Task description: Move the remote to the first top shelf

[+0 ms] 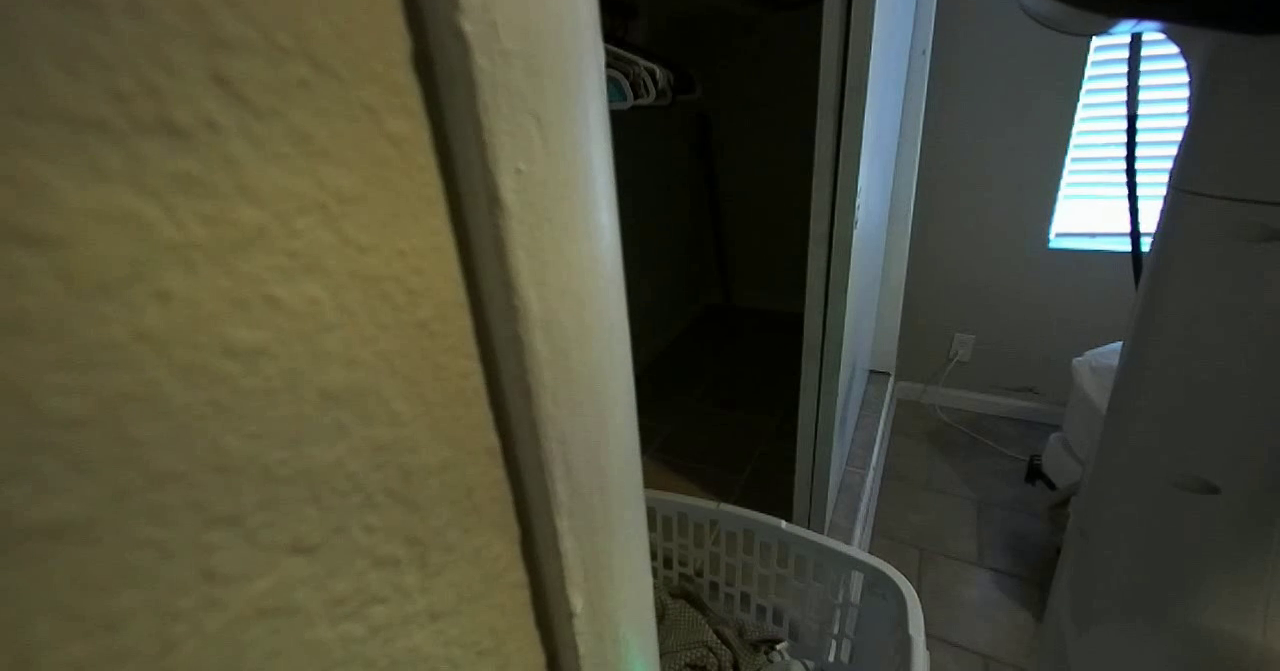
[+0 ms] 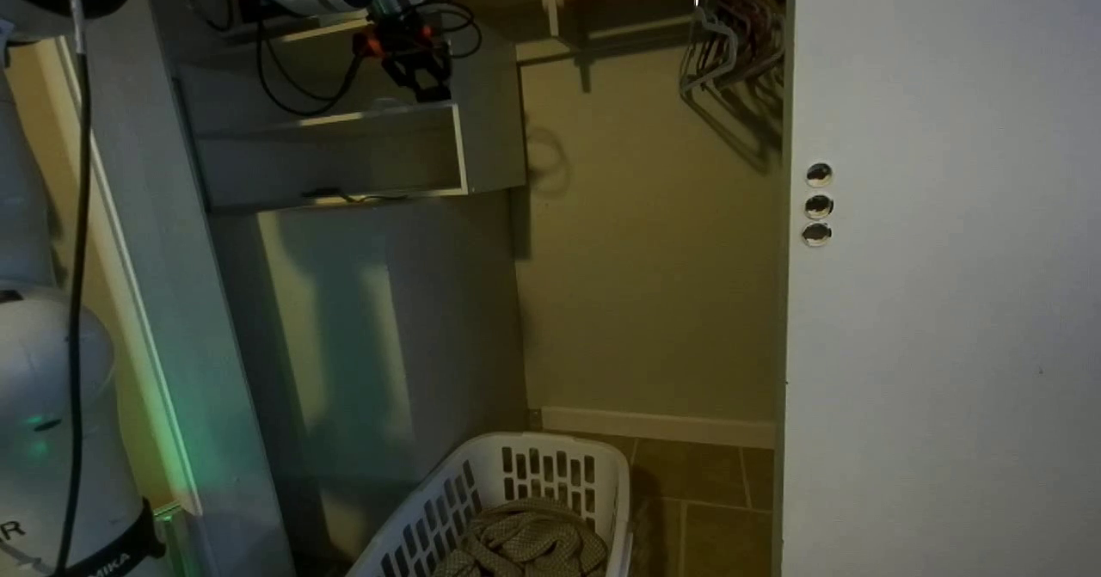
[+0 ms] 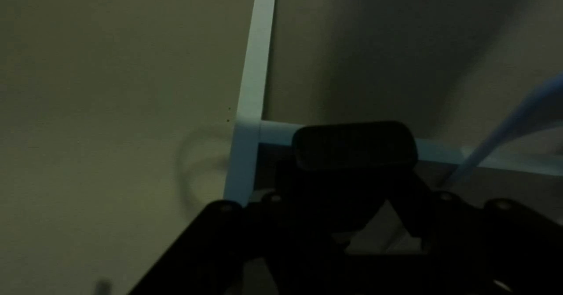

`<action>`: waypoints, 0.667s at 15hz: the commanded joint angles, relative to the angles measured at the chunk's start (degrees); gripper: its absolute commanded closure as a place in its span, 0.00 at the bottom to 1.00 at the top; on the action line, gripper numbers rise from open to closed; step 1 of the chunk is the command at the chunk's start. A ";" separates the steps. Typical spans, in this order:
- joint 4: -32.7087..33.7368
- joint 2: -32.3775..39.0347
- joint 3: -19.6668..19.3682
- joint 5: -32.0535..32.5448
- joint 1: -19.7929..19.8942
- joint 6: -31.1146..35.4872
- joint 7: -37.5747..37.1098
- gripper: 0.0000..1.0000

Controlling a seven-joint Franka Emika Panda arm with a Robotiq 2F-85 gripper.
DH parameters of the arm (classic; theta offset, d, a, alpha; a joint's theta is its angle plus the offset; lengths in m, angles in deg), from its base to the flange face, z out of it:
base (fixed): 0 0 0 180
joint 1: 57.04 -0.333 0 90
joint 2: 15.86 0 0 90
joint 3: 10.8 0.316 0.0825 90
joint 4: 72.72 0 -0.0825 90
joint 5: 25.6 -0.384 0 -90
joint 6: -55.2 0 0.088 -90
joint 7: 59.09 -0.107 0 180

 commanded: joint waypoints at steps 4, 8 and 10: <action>2.56 0.89 0.82 0.58 0.06 -0.91 -0.85 0.00; -0.57 -1.99 0.62 0.06 0.12 0.03 -0.78 0.00; -2.29 -3.75 0.29 -0.31 0.26 0.64 -0.77 0.00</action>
